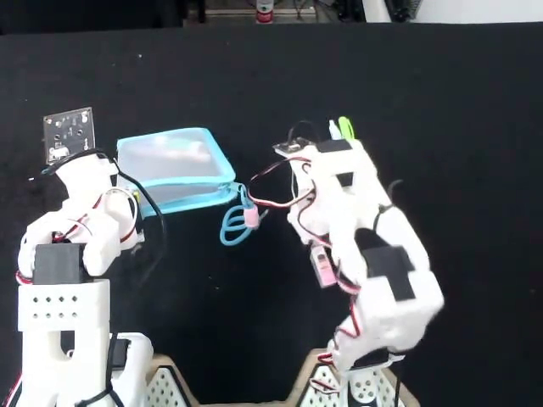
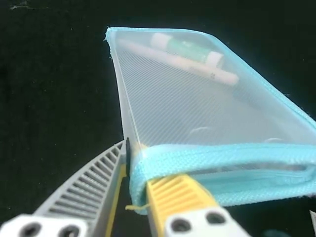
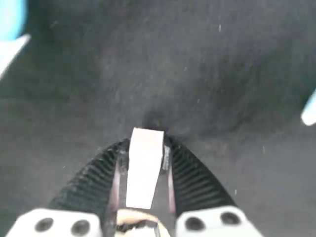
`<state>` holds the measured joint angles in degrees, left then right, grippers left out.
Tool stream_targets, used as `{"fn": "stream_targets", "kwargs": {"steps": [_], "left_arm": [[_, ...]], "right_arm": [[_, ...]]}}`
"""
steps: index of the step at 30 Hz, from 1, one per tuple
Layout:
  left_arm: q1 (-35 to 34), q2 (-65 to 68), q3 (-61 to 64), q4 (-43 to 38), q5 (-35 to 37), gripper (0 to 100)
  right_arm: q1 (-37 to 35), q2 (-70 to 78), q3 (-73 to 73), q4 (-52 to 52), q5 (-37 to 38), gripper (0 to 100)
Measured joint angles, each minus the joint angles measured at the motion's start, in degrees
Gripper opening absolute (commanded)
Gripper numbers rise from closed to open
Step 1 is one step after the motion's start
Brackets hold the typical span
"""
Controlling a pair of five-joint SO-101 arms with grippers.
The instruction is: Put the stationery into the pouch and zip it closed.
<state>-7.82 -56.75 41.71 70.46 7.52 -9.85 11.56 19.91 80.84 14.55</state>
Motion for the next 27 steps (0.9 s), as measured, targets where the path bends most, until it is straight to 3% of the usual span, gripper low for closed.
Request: {"fn": "stream_targets", "kwargs": {"steps": [6,10,15,21,27], "left_arm": [[0.00,0.00,0.00,0.00,0.00,3],[0.00,0.00,0.00,0.00,0.00,3],[0.00,0.00,0.00,0.00,0.00,3],[0.00,0.00,0.00,0.00,0.00,3],[0.00,0.00,0.00,0.00,0.00,3]], "right_arm": [[-7.38,-22.59,0.00,8.97,0.18,1.1],[-13.10,-38.68,0.09,8.70,-0.53,1.1],[-21.80,-56.00,1.14,3.87,-7.21,1.1],[-33.93,-71.74,11.60,-12.22,-9.32,1.5],[-37.01,-84.40,33.05,-40.97,-9.49,1.2]]}}
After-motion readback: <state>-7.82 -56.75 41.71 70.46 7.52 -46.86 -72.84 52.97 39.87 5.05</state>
